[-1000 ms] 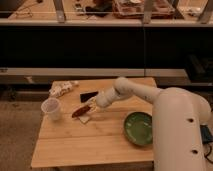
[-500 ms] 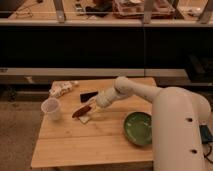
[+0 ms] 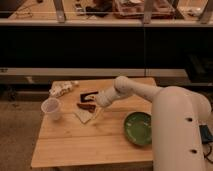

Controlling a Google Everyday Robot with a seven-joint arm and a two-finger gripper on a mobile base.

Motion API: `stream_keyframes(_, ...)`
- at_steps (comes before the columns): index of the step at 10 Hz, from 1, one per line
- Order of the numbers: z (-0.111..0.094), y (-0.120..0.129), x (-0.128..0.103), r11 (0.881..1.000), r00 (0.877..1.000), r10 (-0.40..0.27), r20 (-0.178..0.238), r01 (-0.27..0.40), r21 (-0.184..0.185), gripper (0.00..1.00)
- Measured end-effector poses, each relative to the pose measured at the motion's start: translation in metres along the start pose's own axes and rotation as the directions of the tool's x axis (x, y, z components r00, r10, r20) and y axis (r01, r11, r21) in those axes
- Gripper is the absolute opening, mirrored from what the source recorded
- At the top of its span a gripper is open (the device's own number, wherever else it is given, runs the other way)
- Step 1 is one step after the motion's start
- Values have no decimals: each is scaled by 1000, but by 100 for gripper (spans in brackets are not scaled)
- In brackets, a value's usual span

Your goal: Place the pepper on the white sponge

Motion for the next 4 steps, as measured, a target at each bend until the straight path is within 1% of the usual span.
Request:
stream_keyframes(1,-2,1,-2,1000,1000,-7,-7,6,-8,76)
stream_keyframes(4,-15,4,-12,997,996,-59,-60,56,-50,76)
